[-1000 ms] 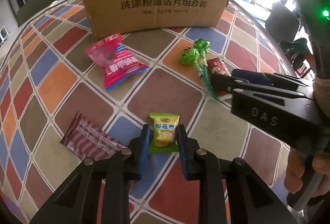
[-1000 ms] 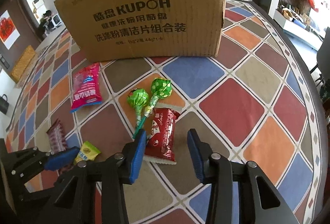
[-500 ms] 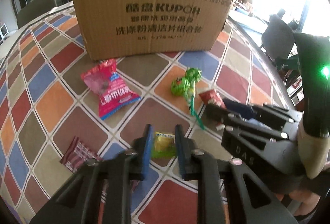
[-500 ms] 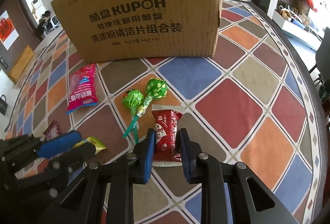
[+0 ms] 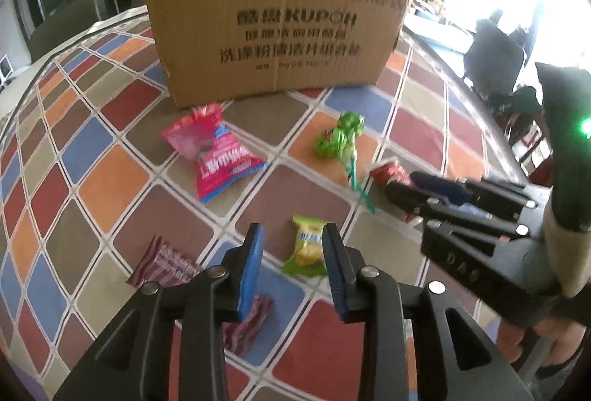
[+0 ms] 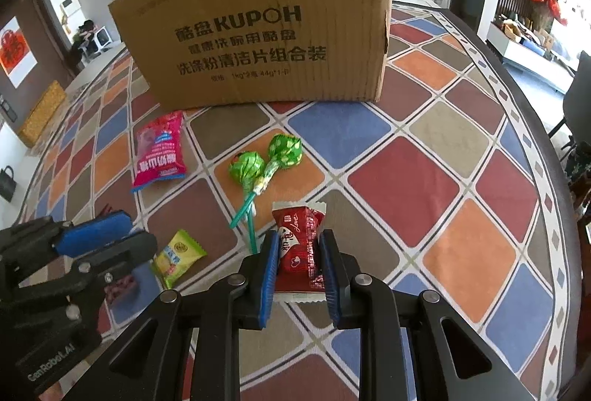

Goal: Organize snacks
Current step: 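Grasp the yellow candy with the left tool while the right tool grasps the red chocolate bar, then carry both items over the box and open both tools to release them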

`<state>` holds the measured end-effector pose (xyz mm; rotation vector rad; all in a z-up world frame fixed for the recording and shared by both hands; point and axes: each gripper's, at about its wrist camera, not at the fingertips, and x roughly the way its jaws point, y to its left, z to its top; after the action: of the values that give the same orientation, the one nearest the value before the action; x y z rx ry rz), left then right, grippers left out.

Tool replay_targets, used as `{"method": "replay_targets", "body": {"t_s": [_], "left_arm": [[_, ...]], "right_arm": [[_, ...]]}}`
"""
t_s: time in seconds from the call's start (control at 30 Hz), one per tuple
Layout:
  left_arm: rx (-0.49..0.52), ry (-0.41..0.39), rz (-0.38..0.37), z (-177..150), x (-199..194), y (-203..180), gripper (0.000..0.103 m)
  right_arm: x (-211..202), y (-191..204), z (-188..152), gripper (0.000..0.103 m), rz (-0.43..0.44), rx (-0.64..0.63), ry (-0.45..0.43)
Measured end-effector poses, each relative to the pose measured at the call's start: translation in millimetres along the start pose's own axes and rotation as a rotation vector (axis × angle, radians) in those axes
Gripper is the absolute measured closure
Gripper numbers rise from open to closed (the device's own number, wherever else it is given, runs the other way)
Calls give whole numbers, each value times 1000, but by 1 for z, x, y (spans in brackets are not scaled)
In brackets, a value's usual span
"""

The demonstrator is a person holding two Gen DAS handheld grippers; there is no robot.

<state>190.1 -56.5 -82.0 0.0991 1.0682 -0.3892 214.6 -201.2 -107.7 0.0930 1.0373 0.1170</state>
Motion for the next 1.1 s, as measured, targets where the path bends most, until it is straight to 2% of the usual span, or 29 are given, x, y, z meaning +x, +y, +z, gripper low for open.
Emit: {"method": "replay_targets", "body": {"t_s": [0.17, 0.4, 0.47, 0.53, 0.67, 0.83, 1.1], "left_arm": [[62, 42, -4, -4, 11, -6, 67], [88, 62, -5, -3, 23, -17, 67], [89, 71, -3, -4, 27, -18, 72], [97, 58, 13, -6, 27, -20, 77], [64, 47, -2, -4, 26, -15, 79], [-2, 21, -17, 2, 19, -6, 79], [-37, -54, -32, 16, -5, -6, 79]], "right_arm": [[4, 5, -7, 79, -3, -20, 19], [7, 7, -2, 79, 13, -23, 37], [9, 8, -1, 78, 8, -28, 39], [12, 8, 1, 78, 4, -33, 38], [12, 10, 1, 79, -7, -46, 27], [9, 6, -1, 79, 1, -21, 23], [-15, 1, 2, 79, 9, 7, -33]]}}
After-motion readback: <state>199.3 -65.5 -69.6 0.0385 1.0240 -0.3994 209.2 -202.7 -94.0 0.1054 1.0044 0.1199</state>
